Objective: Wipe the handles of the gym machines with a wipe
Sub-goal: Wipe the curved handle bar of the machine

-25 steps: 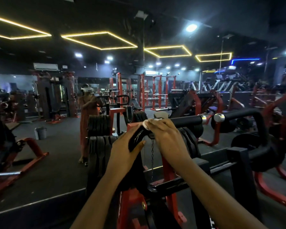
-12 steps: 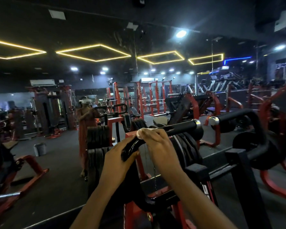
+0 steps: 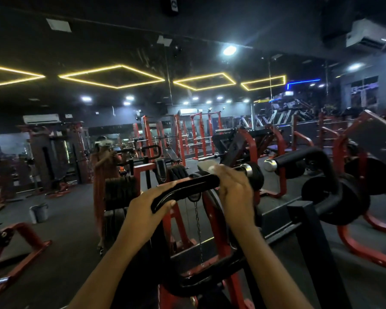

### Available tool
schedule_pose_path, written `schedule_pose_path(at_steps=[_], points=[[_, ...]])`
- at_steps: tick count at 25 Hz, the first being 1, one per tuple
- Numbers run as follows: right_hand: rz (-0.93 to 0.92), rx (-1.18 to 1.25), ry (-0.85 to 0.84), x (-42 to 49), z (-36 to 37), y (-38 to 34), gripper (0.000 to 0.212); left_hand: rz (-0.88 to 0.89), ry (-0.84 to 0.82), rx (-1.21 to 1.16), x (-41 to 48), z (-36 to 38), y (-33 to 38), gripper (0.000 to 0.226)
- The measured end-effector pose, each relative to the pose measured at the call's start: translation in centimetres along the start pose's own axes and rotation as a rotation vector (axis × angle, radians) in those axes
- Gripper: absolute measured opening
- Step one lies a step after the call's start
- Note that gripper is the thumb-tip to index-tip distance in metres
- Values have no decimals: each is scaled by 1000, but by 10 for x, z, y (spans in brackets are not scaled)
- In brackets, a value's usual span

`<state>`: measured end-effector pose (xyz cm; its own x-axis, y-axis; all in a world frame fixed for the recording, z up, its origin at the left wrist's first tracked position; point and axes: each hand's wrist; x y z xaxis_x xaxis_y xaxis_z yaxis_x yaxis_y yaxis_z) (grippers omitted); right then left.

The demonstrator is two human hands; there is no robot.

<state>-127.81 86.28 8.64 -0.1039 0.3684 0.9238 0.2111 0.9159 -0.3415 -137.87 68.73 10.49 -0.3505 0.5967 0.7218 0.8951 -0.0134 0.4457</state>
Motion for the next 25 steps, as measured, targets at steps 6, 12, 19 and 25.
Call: schedule_pose_path(at_steps=[6, 12, 19, 25], points=[[-111, -1, 19, -4, 8, 26, 31, -17, -7, -8, 0, 0, -2, 45], [418, 184, 174, -2, 9, 40, 32, -17, -4, -23, -1, 0, 3, 47], [581, 504, 186, -48, 29, -62, 30, -9, -10, -22, -2, -1, 1, 48], [789, 656, 350, -45, 12, -34, 23, -4, -11, -37, -4, -3, 1, 49]])
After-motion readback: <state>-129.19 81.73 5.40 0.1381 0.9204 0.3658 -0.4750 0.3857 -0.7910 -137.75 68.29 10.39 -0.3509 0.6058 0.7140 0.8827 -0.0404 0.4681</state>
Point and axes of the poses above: each hand's wrist, its own x-axis towards the middle knuckle, its own z-axis out of the palm, y = z × x, and after that the axes turned 5 degrees about -x, right-handed
